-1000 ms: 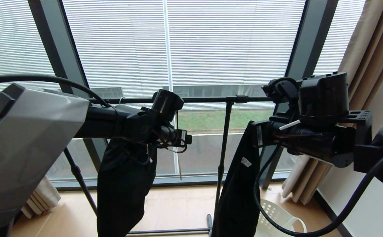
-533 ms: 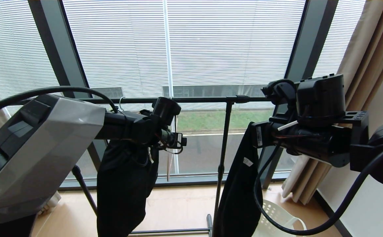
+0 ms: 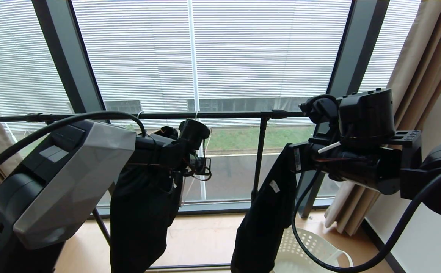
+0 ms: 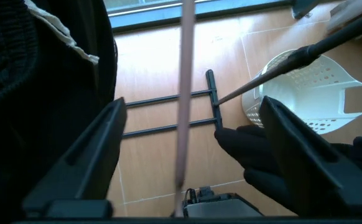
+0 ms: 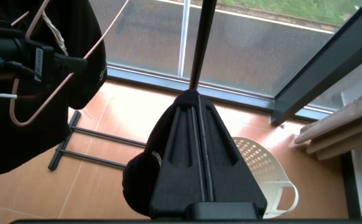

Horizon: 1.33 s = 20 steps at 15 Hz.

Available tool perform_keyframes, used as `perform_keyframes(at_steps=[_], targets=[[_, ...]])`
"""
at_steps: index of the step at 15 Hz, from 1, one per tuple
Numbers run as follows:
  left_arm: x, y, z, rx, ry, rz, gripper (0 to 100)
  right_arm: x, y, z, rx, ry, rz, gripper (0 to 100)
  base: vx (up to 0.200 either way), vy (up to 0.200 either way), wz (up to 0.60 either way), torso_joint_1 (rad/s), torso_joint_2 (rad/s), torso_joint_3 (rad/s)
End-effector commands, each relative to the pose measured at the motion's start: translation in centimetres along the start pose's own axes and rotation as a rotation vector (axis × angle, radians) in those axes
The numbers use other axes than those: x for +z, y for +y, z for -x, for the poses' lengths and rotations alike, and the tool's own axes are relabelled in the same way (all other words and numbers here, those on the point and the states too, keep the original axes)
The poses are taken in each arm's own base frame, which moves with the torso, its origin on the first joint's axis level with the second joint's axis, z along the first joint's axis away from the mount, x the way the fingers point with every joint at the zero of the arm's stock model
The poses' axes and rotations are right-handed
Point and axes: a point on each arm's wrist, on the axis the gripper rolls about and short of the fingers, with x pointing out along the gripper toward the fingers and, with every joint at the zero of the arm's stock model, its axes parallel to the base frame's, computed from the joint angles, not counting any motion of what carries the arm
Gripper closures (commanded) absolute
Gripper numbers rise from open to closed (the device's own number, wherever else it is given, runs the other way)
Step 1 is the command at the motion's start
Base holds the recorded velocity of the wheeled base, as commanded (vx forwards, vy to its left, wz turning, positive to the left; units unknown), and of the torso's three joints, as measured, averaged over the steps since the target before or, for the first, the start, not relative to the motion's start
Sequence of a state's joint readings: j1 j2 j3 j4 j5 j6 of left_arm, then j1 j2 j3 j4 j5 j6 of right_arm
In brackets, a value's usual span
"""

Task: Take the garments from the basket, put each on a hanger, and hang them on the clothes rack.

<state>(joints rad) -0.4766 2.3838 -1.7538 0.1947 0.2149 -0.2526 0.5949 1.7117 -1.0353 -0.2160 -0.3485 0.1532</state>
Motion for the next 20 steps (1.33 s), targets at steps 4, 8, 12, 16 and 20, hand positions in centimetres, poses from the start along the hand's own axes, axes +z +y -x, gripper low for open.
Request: perform_keyframes(at_steps=[4, 8, 12, 16, 20], targets=[[0.5, 0.2, 0.6, -0.001, -0.015, 0.018, 100, -0.1, 0.1, -0.2, -0.002, 0.005, 0.000, 100, 0.000, 0.000, 0.00, 0.000, 0.00, 0.000], [1.7, -0.3, 4.0, -0.032, -0.071, 0.016, 100, -0.1, 0.1, -0.2, -0.002, 0.005, 0.000, 100, 0.000, 0.000, 0.00, 0.000, 0.00, 0.000], [0.5, -1.2, 7.5, -0.068, -0.058, -0.032, 100, -0.1, 0.1, -0.2, -0.002, 0.005, 0.000, 100, 0.000, 0.000, 0.00, 0.000, 0.00, 0.000], [-1.2, -1.4, 10.4, -0.084, -0.035, -0.088, 100, -0.1, 0.1, -0.2, -0.002, 0.005, 0.000, 100, 0.000, 0.000, 0.00, 0.000, 0.00, 0.000], [-3.4, -1.0, 13.1, -0.093, -0.004, -0.121, 100, -0.2, 0.1, -0.3, -0.002, 0.010, 0.004, 100, 0.000, 0.000, 0.00, 0.000, 0.00, 0.000]])
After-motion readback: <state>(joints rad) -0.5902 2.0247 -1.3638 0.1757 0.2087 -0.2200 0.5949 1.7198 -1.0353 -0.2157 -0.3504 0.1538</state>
